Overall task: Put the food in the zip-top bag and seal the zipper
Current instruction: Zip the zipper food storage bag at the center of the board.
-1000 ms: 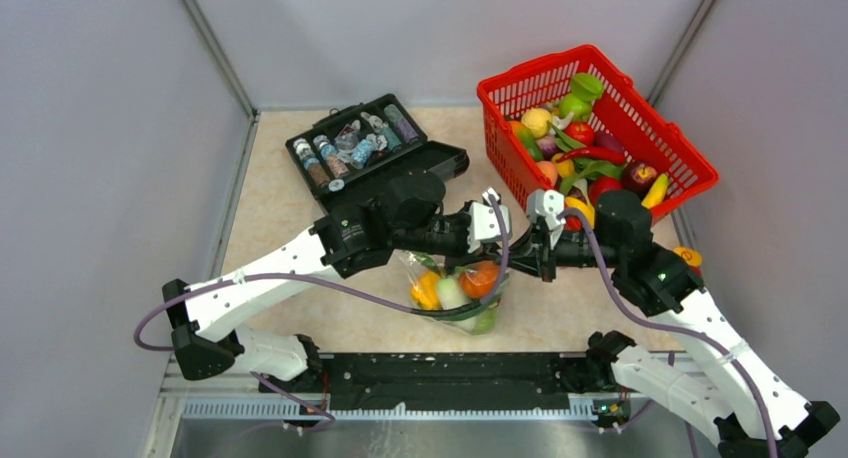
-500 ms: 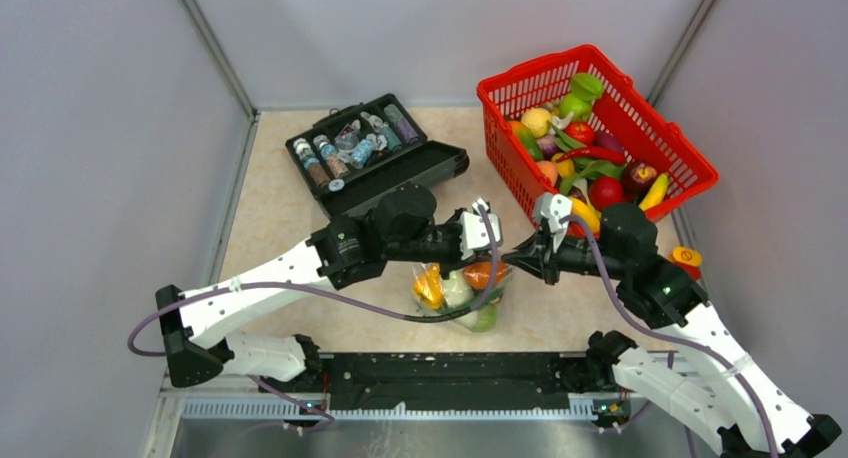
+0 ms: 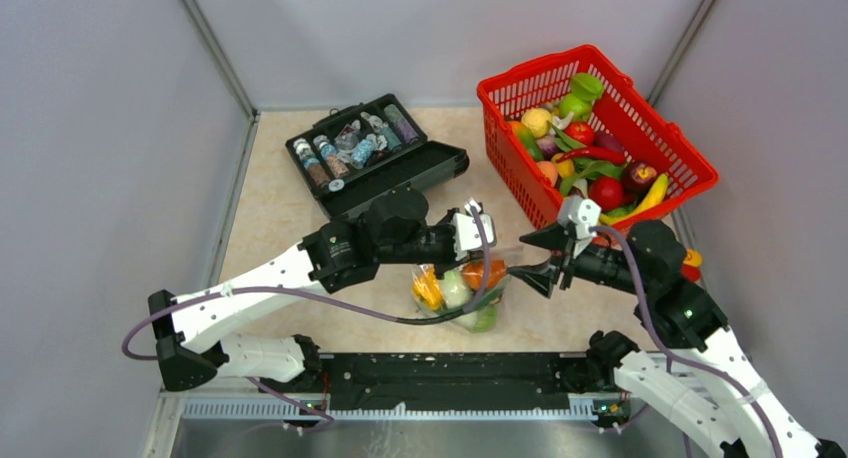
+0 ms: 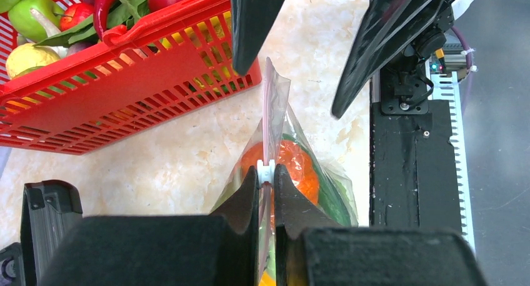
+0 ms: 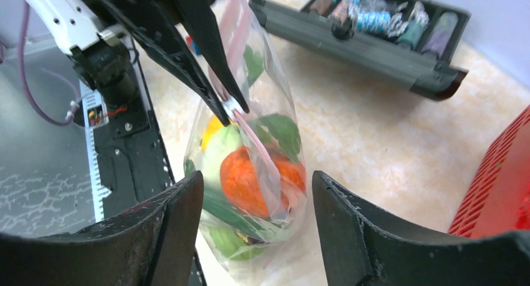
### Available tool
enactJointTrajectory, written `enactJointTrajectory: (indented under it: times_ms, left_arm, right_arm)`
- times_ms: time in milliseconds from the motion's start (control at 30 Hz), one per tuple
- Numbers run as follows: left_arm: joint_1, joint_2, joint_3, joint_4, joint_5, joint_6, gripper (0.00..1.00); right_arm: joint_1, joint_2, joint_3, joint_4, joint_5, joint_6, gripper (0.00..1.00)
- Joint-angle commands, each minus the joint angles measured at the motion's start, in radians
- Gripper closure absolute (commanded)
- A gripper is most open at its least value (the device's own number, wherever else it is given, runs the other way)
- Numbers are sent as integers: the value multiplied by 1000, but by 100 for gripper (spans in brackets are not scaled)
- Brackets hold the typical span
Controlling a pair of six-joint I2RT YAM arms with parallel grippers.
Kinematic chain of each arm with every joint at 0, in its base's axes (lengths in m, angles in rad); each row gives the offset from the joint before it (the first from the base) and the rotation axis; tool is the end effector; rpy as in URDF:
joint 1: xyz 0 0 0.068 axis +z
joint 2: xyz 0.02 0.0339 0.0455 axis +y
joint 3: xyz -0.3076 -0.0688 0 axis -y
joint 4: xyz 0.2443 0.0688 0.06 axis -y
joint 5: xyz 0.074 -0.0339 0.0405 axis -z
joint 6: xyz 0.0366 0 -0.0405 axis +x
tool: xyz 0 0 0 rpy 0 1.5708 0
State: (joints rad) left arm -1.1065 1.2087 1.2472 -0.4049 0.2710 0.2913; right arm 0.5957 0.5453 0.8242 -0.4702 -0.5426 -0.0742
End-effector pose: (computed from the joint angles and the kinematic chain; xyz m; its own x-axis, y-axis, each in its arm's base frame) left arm 0.1054 -0.2323 0.4314 0.1259 0.3666 -0.9218 0.9785 0.1072 0.1763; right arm 0.0546 0.0598 0.3780 -0.0902 -0.1379 -0.9863 -0.9093 0.4153 0.0251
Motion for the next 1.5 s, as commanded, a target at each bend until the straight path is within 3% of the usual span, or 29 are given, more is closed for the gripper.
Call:
enactJointTrajectory:
  times_ms: [0, 267, 333, 433, 567, 700, 733, 800, 833, 933, 1000, 1067, 1167, 1300, 1467]
  left_arm:
    - [-2, -36, -3, 40, 7, 16, 100]
    - [-3, -78, -68, 117, 19, -7, 100]
    - [-2, -95, -86, 130, 22, -10, 100]
    - [-2, -111, -104, 152, 20, -12, 100]
    - [-2, -97, -92, 146, 24, -19, 100]
    - [-2, -97, -105, 153, 28, -32, 100]
    - [-3, -98, -108, 155, 26, -37, 100]
    - [-2, -103, -110, 155, 29, -43, 100]
    - [-1, -107, -111, 154, 30, -45, 100]
    - [-2, -119, -105, 152, 27, -47, 100]
    - [0, -114, -96, 146, 25, -42, 100]
    - [-1, -104, -85, 134, 20, -41, 100]
    - [-1, -97, -86, 133, 19, -42, 100]
    - [-1, -89, -77, 126, 25, -44, 100]
    - [-1, -90, -63, 103, 16, -45, 100]
  right_arm:
    - [6, -84, -15, 97, 5, 40, 36]
    - [6, -99, -20, 223, 11, 152, 36]
    - [6, -84, 12, 233, 141, 195, 36]
    - [6, -79, 38, 278, 472, 267, 31]
    - [6, 99, 221, 130, 813, 270, 26]
    - [-3, 359, 424, -104, 942, 309, 17]
    - [-2, 399, 461, -149, 988, 357, 11]
    - [-2, 437, 533, -262, 1079, 547, 8]
    - [-2, 425, 526, -257, 1089, 564, 7]
    - [-2, 259, 300, 13, 1047, 383, 8]
    - [-2, 91, 138, 189, 919, 237, 8]
    - [-2, -16, 55, 262, 755, 163, 8]
    - [-1, -48, 66, 223, 535, 48, 8]
    - [-2, 61, 180, 3, 138, -147, 13]
    - [-2, 104, 160, -14, -89, -240, 16]
